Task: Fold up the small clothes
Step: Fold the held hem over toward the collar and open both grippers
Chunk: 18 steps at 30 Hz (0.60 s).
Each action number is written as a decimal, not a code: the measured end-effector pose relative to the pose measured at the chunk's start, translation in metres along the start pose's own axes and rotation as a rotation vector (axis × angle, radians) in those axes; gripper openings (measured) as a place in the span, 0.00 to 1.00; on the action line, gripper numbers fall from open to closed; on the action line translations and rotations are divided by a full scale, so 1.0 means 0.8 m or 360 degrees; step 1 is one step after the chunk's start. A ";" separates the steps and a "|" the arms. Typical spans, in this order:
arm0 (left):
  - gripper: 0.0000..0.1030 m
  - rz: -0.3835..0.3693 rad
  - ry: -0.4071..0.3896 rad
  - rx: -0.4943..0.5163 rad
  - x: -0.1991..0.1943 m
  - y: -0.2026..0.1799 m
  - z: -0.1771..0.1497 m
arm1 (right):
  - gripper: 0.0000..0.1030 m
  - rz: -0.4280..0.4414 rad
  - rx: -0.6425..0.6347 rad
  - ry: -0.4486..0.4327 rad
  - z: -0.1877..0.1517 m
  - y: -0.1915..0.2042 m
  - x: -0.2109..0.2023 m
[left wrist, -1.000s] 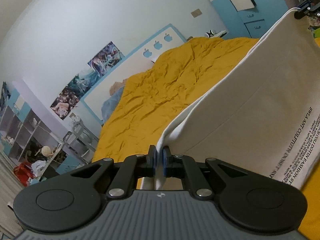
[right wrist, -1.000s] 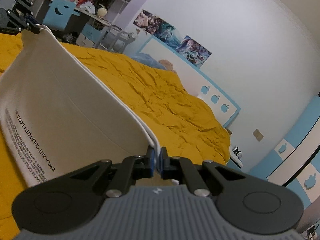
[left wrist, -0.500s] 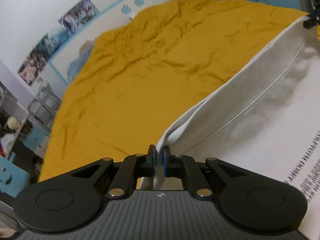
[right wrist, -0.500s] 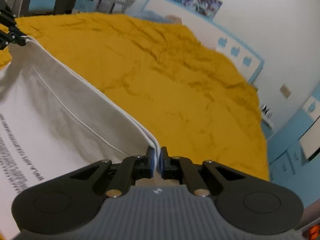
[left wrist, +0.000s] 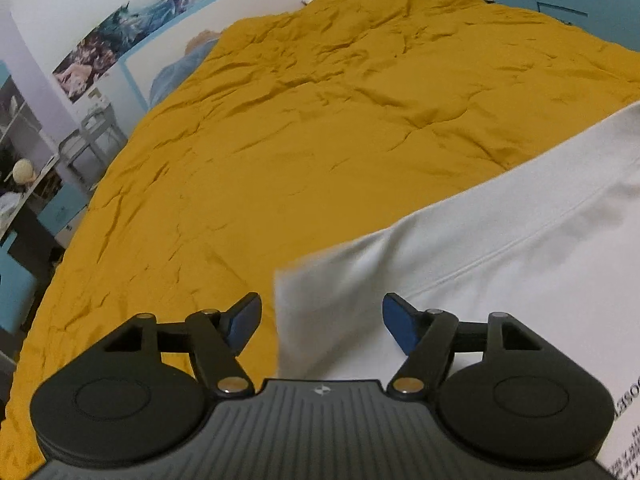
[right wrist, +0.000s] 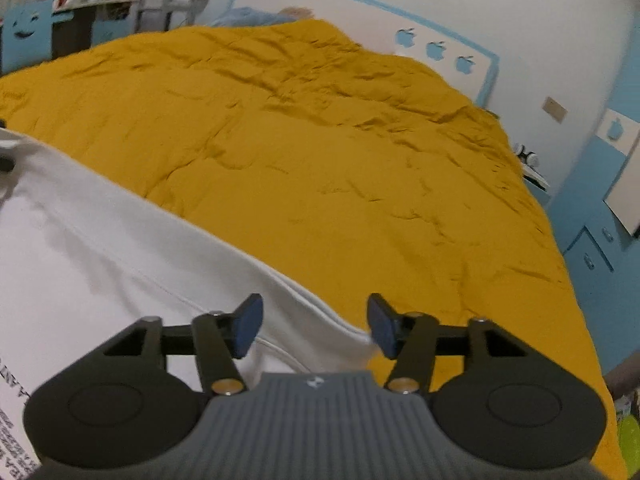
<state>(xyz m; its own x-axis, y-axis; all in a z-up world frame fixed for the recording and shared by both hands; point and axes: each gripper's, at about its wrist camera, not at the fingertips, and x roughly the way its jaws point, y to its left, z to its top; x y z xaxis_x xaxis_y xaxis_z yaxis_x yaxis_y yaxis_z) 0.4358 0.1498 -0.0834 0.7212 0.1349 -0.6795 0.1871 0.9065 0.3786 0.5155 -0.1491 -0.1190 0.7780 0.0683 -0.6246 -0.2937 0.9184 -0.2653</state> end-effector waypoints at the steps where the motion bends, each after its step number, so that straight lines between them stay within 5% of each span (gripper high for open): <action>1: 0.80 0.0013 0.0001 -0.0012 -0.005 0.004 -0.002 | 0.56 0.0000 0.0059 0.0011 0.000 -0.005 -0.006; 9: 0.81 -0.0108 -0.0026 -0.0225 -0.077 0.038 -0.017 | 0.58 0.0145 0.0444 0.0083 -0.016 -0.026 -0.078; 18: 0.81 -0.0234 0.0011 -0.0536 -0.161 0.065 -0.111 | 0.59 0.0273 0.0739 0.0213 -0.100 -0.024 -0.188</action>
<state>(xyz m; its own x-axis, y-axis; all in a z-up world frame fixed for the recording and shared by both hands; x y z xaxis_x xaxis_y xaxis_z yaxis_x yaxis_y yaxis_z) 0.2936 0.2148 -0.0321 0.6982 -0.0050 -0.7159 0.0576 0.9971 0.0492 0.3595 -0.2082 -0.0784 0.6534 0.2106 -0.7272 -0.1095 0.9767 0.1845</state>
